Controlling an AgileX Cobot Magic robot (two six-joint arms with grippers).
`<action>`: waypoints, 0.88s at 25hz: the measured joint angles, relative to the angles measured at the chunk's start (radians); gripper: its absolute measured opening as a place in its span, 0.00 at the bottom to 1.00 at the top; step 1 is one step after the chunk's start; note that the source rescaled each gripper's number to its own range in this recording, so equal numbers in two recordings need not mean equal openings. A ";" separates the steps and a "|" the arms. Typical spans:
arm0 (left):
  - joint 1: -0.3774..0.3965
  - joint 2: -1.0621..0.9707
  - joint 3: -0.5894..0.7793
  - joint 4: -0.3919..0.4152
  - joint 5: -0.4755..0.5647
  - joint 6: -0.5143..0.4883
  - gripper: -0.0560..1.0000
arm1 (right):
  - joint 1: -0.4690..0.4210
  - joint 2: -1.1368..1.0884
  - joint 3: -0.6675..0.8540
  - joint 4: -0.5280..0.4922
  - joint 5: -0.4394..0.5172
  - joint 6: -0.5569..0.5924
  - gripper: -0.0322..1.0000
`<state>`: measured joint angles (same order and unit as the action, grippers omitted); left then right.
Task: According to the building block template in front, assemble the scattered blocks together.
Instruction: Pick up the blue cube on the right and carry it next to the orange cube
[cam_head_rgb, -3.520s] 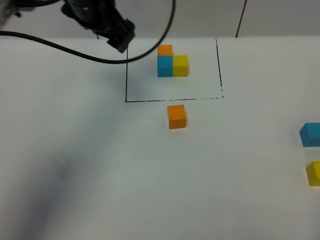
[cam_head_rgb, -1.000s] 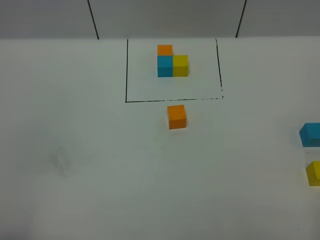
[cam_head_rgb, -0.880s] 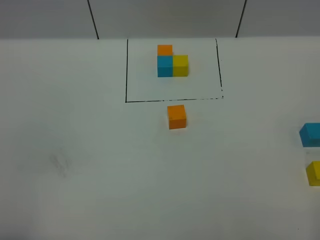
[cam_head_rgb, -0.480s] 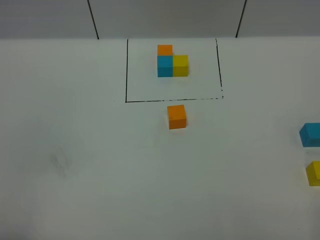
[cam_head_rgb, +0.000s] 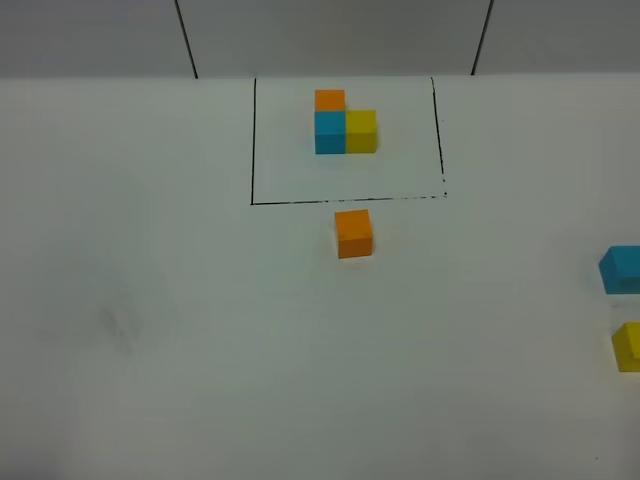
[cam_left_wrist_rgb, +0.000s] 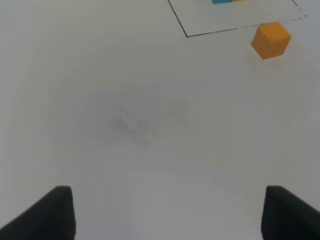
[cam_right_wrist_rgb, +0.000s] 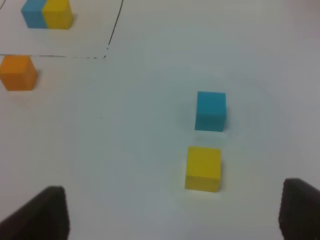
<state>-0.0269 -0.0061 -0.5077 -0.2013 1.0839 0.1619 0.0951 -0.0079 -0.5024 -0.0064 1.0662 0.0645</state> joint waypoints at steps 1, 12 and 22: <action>0.000 0.000 0.000 -0.001 0.000 0.000 0.67 | 0.000 0.000 0.000 0.000 0.000 0.000 0.73; 0.000 0.000 0.000 -0.002 0.000 -0.003 0.67 | 0.000 0.056 0.000 0.000 0.001 0.007 0.73; 0.000 0.000 0.000 -0.002 0.000 -0.002 0.67 | 0.000 0.513 -0.072 0.027 -0.077 0.007 0.83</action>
<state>-0.0269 -0.0061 -0.5077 -0.2034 1.0839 0.1598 0.0951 0.5047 -0.5745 0.0203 0.9892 0.0719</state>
